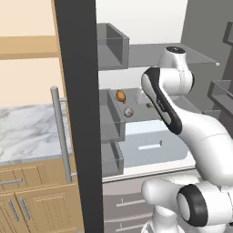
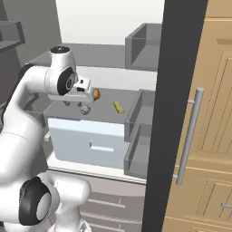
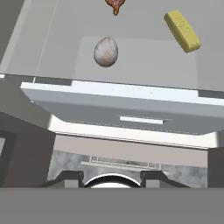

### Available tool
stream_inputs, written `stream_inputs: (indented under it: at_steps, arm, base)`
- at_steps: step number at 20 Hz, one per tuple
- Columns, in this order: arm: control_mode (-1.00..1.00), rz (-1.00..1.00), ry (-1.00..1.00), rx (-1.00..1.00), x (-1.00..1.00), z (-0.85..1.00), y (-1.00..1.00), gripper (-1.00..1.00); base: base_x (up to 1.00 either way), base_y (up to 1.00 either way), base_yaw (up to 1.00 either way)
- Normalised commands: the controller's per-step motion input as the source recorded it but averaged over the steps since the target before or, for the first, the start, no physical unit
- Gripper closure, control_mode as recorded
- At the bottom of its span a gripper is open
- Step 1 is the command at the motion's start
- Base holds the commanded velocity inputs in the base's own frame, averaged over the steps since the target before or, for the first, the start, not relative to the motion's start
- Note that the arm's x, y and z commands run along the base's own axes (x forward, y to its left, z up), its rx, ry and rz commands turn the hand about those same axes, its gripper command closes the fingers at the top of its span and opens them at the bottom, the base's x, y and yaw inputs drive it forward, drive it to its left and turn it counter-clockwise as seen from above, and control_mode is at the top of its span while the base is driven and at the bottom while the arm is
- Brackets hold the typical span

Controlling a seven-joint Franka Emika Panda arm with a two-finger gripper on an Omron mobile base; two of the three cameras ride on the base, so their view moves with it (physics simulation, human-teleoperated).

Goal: Pick the egg and butter from the fridge and place them by the bowl for mixing.

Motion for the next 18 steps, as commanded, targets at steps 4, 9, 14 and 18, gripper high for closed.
stream_inputs:
  at_steps: [4,9,14,18]
  arm:
    - [-1.0,0.0,-0.03,0.05,-0.03,-0.08,0.01,-1.0]
    - [-1.0,-0.06,-0.3,0.02,0.05,-0.29,0.16,-1.0]
    - [-1.0,-0.04,-0.13,0.0,0.39,-0.24,0.11,-1.0]
    - [-1.0,0.0,0.09,0.0,0.53,-0.13,0.0,-1.0]
  base:
    - [0.0,0.0,0.0]
    - [0.0,0.0,0.0]
    - [0.0,0.0,0.0]
    - [0.0,0.0,0.0]
